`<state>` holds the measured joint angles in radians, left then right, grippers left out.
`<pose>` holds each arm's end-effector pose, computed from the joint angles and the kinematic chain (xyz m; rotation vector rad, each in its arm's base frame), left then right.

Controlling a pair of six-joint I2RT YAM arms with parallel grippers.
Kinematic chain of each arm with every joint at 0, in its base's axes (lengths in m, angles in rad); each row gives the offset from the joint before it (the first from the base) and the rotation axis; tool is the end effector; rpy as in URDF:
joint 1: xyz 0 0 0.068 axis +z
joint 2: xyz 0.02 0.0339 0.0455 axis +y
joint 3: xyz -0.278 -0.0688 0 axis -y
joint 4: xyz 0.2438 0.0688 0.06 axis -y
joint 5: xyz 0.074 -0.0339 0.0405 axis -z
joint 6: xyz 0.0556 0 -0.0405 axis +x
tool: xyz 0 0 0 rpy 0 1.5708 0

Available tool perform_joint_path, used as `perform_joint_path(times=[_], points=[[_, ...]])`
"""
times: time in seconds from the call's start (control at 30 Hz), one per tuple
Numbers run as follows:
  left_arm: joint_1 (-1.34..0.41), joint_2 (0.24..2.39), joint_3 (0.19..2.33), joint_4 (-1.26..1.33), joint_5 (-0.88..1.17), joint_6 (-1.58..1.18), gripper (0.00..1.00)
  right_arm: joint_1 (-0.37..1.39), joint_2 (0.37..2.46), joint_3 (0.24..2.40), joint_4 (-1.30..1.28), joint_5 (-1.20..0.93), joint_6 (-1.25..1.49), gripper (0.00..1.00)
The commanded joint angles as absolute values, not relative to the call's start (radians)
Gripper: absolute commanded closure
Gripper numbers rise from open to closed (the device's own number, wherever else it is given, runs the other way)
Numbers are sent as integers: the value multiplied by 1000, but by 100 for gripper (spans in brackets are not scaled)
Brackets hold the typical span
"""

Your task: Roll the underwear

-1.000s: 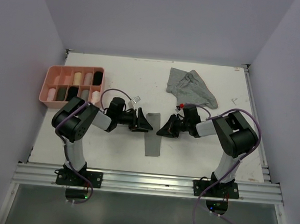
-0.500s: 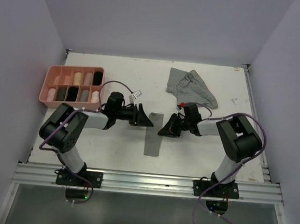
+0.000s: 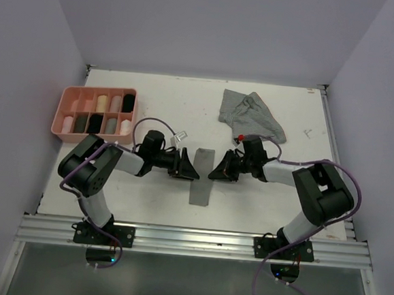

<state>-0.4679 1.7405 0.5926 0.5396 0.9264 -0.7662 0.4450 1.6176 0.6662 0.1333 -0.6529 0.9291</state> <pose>0.2565 -0.1794 0.1284 0.2550 2.3971 -1.6550 0.2600 0.1614 0.1413 0.2893 2.6425 1.3501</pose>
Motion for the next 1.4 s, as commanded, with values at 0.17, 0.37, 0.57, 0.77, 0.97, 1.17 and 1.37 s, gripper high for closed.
perform_joint_path(times=[0.17, 0.37, 0.57, 0.77, 0.97, 1.17, 1.37], points=[[-474, 1841, 656, 437, 861, -690, 43, 456, 1770, 629, 153, -632, 894, 90], [-471, 1807, 666, 452, 888, -678, 44, 456, 1732, 690, 43, -597, 824, 92], [-472, 1681, 672, 499, 975, -650, 44, 459, 1626, 793, -101, -591, 782, 91], [-491, 1624, 608, 488, 988, -643, 45, 498, 1551, 744, -62, -612, 876, 91], [-517, 1686, 563, 528, 976, -664, 50, 584, 1612, 661, 93, -618, 969, 91], [-517, 1769, 587, 446, 913, -632, 55, 588, 1729, 646, 120, -594, 919, 91], [-518, 1700, 638, 465, 980, -612, 53, 588, 1735, 718, 48, -601, 850, 91]])
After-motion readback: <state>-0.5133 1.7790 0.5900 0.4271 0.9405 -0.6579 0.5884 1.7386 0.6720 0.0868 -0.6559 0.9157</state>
